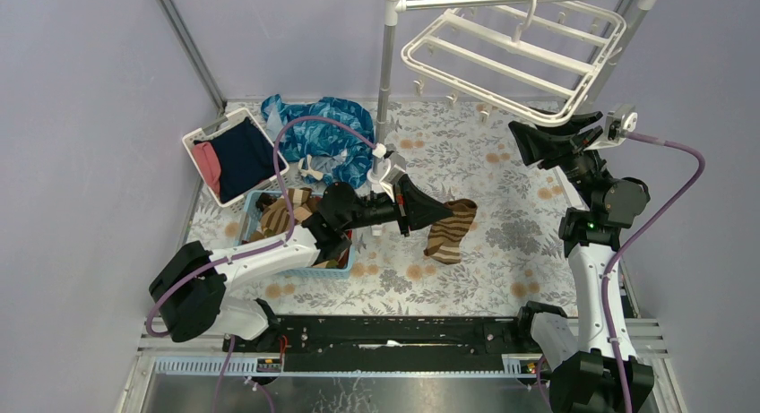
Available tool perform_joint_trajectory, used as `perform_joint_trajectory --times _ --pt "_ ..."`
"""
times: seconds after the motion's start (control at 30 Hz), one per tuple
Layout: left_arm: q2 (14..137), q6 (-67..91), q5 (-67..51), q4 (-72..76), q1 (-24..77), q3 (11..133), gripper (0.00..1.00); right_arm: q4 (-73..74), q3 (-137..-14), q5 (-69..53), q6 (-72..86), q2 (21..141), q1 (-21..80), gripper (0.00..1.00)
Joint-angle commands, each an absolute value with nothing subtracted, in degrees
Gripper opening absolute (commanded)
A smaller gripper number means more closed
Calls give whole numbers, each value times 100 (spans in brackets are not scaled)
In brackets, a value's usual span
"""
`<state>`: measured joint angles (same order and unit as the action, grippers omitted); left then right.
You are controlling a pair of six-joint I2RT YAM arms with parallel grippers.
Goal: Clip the socks to the hanger
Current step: Open the clamp at the hanger.
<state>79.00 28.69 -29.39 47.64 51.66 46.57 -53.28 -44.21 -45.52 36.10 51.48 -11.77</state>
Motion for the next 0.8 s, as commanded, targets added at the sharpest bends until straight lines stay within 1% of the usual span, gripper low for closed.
perform_joint_trajectory --times 0.0,0.23,0.53,0.63,0.77 --pt "7928 2907 -2988 5043 5166 4658 0 -5637 -4605 -4465 3679 5080 -1143 60" --pt "7945 2953 -2997 5107 5159 4641 0 -5667 -4642 -4530 3672 5116 -1143 46" --pt "7966 3022 -3000 5200 5162 4677 0 -5612 -4751 -4626 3696 5142 -1143 31" --pt "8041 2982 -2969 5127 5155 4855 0 -5522 -4811 -4678 3739 5137 -1143 27" --pt "8308 2894 -2878 4636 5124 5410 0 -5327 -4921 -4756 3783 5124 -1143 22"
